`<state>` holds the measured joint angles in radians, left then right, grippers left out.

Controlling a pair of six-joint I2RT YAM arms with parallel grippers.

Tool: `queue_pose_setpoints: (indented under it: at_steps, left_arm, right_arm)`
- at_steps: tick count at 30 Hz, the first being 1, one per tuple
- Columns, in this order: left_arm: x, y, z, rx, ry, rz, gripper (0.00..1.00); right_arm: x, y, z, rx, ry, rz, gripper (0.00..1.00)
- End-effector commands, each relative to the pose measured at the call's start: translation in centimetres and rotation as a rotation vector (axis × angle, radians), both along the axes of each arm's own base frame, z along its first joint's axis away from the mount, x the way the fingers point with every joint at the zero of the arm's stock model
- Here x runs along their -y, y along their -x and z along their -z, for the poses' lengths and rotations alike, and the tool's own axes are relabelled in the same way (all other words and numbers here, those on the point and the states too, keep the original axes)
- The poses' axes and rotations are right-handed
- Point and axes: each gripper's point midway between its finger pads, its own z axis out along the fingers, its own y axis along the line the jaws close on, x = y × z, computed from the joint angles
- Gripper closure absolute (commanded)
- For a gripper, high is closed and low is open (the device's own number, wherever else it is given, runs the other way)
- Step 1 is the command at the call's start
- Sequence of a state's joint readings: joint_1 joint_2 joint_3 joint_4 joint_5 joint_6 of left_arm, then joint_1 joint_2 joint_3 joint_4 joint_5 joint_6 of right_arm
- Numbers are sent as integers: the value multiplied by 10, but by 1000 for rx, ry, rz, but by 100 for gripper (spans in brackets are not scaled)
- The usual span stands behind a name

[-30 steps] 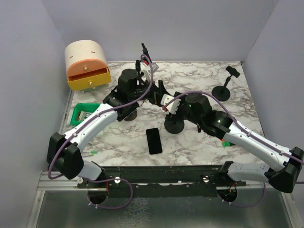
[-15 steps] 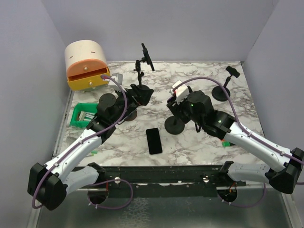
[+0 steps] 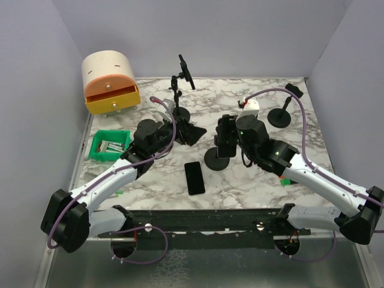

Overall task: Remove the phone from the phone stand
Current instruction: Adjust the phone stand with the phone at the center of the board.

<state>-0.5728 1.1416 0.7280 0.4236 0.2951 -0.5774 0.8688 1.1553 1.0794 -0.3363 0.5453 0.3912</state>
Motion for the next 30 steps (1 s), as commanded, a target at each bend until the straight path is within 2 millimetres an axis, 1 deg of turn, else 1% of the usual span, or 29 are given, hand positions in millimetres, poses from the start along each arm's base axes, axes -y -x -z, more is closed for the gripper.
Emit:
queue_pose_setpoints:
  at_steps: [1,3,7,12,16,19,22,24,27,30]
  left_arm:
    - [33,29,22,26,-89,154,25]
    - [41,29,32,26,-171,109,25]
    - [48,23,50,5,-335,-7,23]
    - [45,18,48,22,-367,-115,22]
    - [41,11,45,59,-411,-207,26]
    - [39,6,46,84,-453,-260,33]
    - [39,6,41,111,-460,-287,37]
    - [40,6,37,136,-468,-301,42]
    - [37,5,33,155,-481,-327,53]
    - [34,4,31,165,-490,-343,69]
  right_arm:
    - [10,-10,-17,24,-126,158,100]
    - [13,-12,-16,19,-114,184,100]
    - [16,-14,-14,12,-95,210,100]
    - [18,-14,-11,4,-81,223,100]
    - [18,-14,-11,2,-78,224,100]
    - [17,-14,-11,-2,-79,223,100]
    - [16,-14,-10,-6,-78,223,100]
    - [16,-14,-10,-8,-78,222,100]
    - [16,-14,-9,-10,-73,222,100]
    - [17,-14,-9,-10,-64,221,100]
